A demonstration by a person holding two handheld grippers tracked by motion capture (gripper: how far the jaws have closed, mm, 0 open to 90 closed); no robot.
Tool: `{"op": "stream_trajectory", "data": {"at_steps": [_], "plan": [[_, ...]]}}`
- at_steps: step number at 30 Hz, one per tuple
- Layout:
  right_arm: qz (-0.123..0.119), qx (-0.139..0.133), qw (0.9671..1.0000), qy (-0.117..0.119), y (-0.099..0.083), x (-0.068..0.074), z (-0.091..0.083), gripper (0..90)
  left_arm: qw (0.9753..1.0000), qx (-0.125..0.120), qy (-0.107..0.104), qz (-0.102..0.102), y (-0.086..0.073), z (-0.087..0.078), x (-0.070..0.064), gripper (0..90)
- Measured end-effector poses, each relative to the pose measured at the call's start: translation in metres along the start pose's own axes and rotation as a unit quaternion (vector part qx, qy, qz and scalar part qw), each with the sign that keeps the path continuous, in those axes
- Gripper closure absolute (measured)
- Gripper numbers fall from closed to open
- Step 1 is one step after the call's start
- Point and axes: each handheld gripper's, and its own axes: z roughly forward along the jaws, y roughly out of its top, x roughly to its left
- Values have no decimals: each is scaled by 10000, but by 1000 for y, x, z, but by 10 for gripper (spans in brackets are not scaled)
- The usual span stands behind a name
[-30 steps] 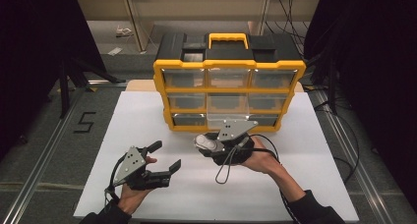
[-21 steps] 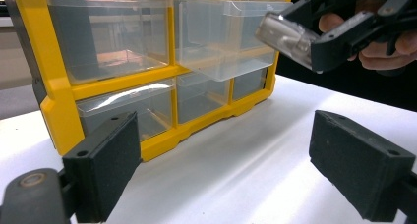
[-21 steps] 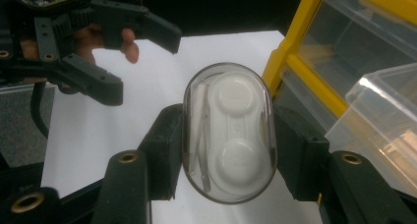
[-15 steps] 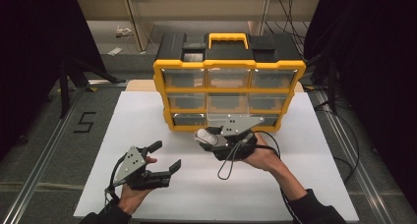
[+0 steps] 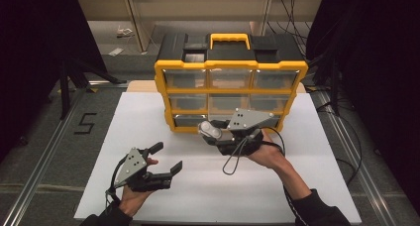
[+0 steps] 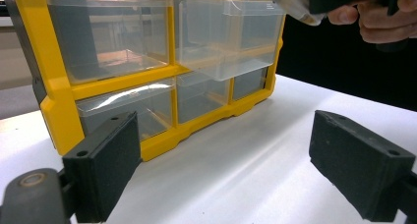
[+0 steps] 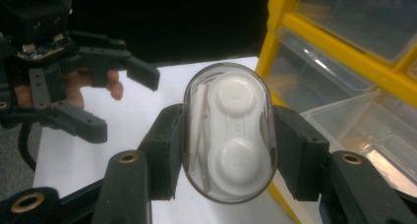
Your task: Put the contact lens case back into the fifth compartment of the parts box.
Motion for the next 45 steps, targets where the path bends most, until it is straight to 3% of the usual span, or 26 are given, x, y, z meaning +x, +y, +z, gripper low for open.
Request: {"op": "stream_trajectory", "data": {"at_steps": [25, 45], "plan": [[359, -461, 9969, -536, 8, -26, -20, 494, 10000, 0, -5, 0, -1, 0, -1, 117], [1031, -450, 9869, -1157, -3, -61, -28, 494, 10000, -4, -7, 1, -1, 0, -1, 116]]}}
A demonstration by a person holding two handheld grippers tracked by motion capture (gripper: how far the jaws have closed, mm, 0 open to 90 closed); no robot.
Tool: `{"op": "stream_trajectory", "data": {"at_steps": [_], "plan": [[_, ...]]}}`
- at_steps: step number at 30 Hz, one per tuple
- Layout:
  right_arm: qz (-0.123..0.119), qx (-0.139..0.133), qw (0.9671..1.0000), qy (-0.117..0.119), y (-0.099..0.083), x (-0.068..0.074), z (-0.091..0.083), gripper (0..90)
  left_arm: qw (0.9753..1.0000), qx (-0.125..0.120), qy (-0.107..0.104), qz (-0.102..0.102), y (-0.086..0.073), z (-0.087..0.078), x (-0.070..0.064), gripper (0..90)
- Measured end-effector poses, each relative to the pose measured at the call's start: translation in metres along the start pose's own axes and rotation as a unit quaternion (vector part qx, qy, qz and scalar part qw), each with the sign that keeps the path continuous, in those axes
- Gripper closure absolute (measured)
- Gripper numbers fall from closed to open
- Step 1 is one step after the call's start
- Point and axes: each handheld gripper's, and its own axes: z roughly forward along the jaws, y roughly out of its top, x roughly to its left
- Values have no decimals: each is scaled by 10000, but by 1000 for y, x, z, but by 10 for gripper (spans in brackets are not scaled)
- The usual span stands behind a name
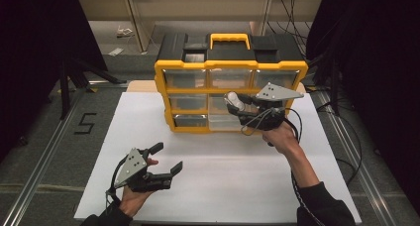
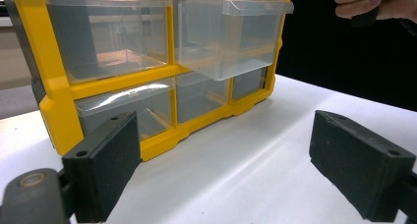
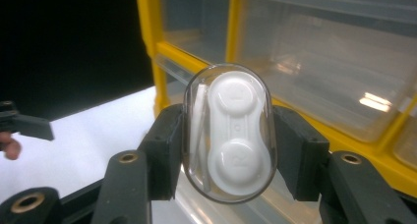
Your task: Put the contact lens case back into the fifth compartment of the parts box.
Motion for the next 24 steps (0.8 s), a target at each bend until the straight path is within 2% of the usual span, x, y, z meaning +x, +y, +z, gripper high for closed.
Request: {"op": "stream_trajectory", "data": {"at_steps": [4, 24], "plan": [[119, 38, 9999, -66, -2, -6, 2, 494, 10000, -6, 6, -5, 0, 0, 0, 116], [176, 128, 9996, -182, -3, -13, 6, 494, 10000, -6, 16, 12, 0, 0, 0, 116]]}}
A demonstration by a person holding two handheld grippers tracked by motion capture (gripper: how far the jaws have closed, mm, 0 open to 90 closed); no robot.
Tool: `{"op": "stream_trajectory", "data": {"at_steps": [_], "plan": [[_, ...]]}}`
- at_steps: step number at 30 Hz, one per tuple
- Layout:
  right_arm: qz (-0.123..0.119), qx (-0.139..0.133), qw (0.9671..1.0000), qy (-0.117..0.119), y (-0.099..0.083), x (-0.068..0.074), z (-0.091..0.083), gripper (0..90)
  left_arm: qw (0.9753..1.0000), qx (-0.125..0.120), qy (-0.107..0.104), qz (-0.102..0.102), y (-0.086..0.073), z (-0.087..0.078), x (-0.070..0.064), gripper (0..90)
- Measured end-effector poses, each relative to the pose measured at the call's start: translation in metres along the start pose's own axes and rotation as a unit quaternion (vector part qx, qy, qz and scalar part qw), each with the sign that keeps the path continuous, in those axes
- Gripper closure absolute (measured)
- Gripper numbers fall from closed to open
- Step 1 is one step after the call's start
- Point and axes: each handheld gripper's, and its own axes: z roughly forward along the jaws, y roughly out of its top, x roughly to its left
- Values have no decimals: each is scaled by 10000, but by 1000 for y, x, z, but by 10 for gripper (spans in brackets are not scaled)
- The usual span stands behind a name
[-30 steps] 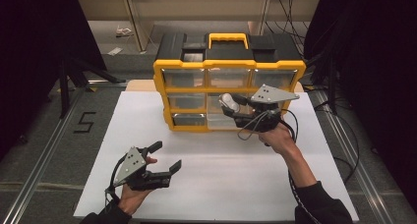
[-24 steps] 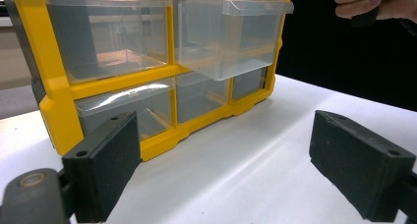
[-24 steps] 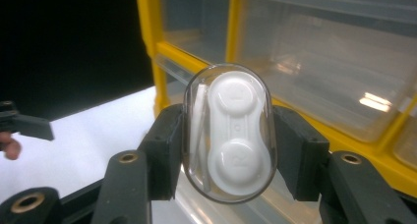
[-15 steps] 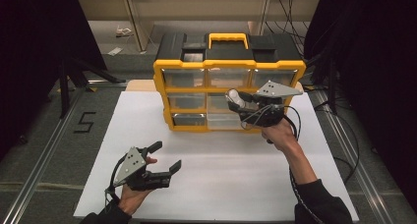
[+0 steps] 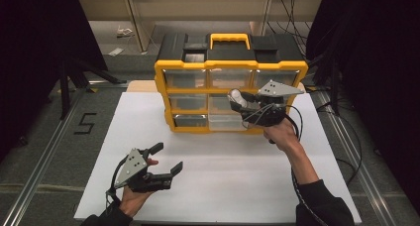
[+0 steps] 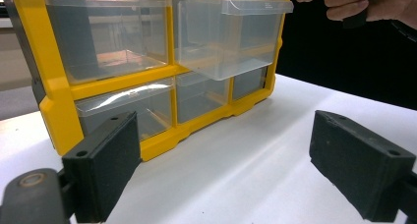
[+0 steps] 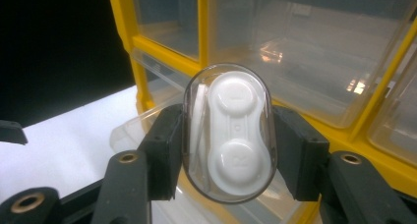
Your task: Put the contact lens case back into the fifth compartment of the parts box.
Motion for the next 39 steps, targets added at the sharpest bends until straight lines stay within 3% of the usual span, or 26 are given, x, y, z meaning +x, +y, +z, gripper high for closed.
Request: {"op": "stream_trajectory", "data": {"at_steps": [16, 23, 39], "plan": [[141, 273, 9995, -30, -2, -4, 6, 487, 10000, 1, -16, -5, 0, 0, 0, 116], [165, 210, 9996, -83, 1, -4, 3, 397, 10000, 2, -16, -12, 0, 0, 0, 116], [-57, 80, 9997, 206, 11, 18, -4, 296, 10000, 4, -22, -9, 0, 0, 0, 116]]}}
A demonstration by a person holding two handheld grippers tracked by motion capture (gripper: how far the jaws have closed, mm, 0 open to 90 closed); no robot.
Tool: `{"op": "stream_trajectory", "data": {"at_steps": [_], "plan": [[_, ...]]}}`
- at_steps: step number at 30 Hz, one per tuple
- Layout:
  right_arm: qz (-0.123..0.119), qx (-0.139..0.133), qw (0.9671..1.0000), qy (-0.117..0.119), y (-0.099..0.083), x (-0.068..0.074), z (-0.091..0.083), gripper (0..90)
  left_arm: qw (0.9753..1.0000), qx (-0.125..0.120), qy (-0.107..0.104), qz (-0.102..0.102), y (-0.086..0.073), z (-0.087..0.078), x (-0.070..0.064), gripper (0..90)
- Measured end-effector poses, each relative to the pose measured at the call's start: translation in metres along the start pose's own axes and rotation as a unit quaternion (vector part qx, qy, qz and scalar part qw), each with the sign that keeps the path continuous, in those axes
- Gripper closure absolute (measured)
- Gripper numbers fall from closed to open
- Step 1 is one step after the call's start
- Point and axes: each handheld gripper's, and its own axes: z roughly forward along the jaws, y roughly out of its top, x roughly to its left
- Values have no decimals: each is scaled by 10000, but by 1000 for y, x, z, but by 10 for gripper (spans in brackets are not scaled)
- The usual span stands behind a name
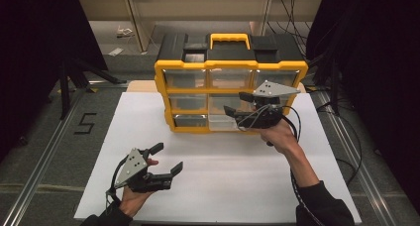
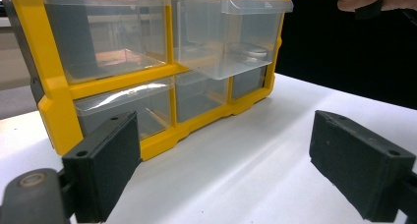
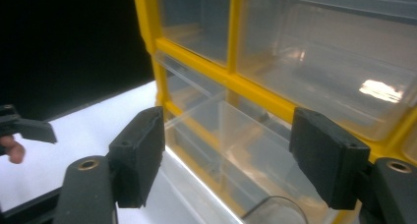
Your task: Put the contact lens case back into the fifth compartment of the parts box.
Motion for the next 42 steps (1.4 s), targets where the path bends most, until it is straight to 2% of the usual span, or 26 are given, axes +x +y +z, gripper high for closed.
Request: {"op": "stream_trajectory", "data": {"at_steps": [8, 24, 30, 35, 42], "plan": [[-23, -15, 9998, 189, 3, 12, -3, 250, 10000, 15, -11, 16, 0, 0, 0, 116], [-96, -32, 9991, 420, -2, 32, -10, 225, 10000, 18, -7, 7, 0, 0, 0, 114], [-121, -13, 9987, 490, -3, 38, -11, 223, 10000, 22, -25, 13, 0, 0, 0, 114], [-25, -31, 9980, 628, -4, 40, -13, 221, 10000, 24, -22, 9, 0, 0, 0, 114], [-12, 10, 9979, 649, -7, 43, -15, 221, 10000, 17, -14, 11, 0, 0, 0, 114]]}}
